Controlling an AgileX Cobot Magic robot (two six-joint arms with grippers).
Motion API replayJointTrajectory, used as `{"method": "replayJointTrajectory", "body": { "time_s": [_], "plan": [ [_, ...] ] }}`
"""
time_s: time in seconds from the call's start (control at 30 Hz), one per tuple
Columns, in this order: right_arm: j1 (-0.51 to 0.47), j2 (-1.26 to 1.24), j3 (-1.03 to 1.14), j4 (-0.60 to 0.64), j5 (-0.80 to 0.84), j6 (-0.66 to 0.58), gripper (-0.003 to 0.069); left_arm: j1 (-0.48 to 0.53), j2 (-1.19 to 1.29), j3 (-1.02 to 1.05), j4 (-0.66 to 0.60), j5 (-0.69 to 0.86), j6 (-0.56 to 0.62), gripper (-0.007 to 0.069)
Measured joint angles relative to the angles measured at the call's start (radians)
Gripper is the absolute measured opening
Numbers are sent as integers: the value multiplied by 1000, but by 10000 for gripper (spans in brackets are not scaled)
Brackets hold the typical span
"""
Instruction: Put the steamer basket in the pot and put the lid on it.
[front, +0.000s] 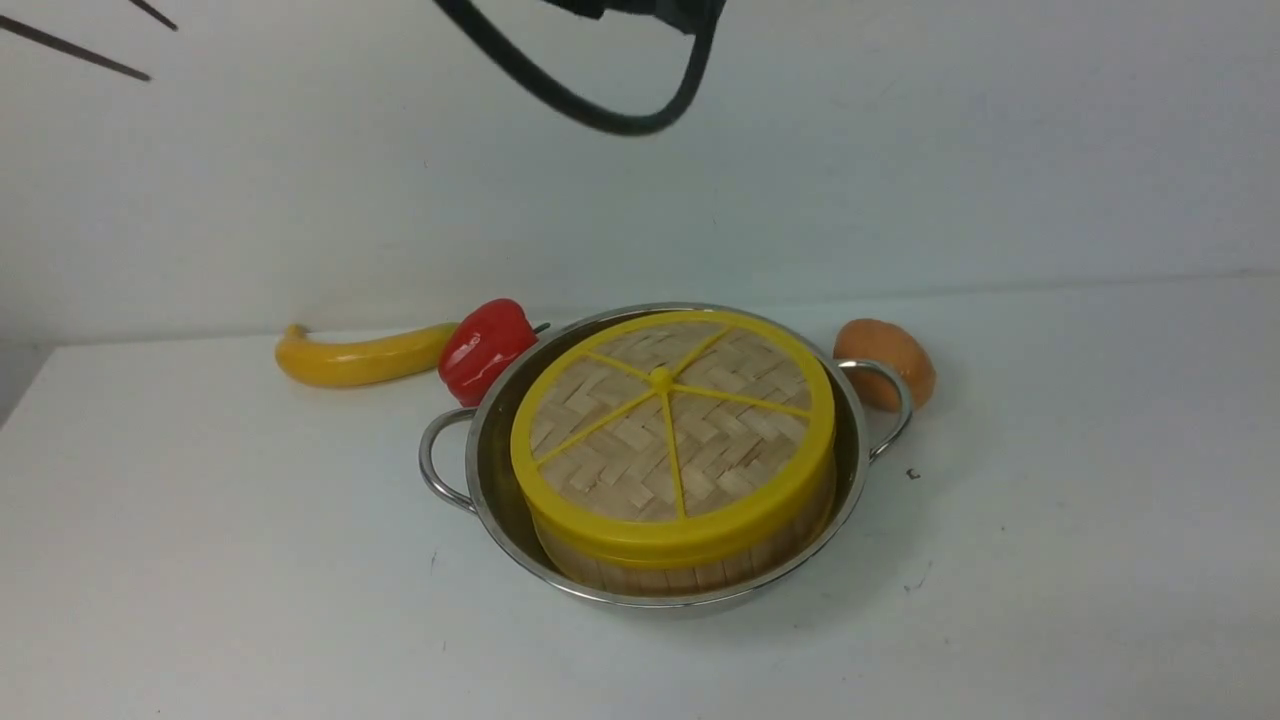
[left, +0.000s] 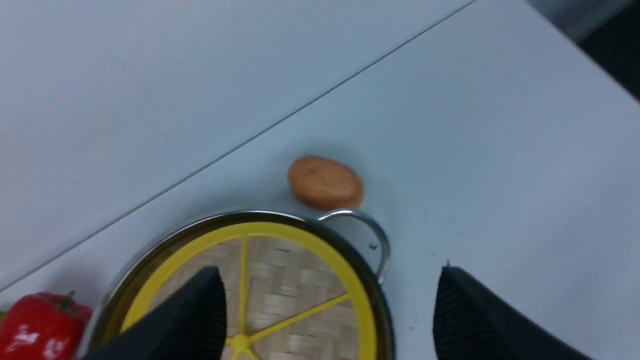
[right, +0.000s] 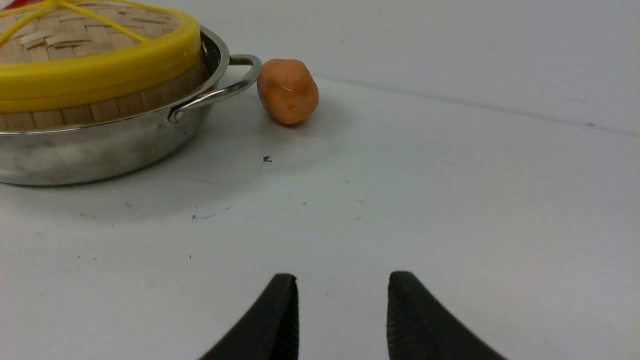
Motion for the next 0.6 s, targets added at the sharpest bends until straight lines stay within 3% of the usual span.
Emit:
{"method": "replayJointTrajectory", "body": {
  "time_s": [0.33, 0.53, 0.6],
  "plan": [
    [0, 0, 0, 0, 0, 0, 240, 0, -13, 0, -217, 15, -3, 511],
    [0, 0, 0, 0, 0, 0, 240, 0, 1, 0, -208, 15, -3, 511],
    [0, 0, 0, 0, 0, 0, 240, 0, 3, 0, -134, 15, 7, 511]
  ]
}}
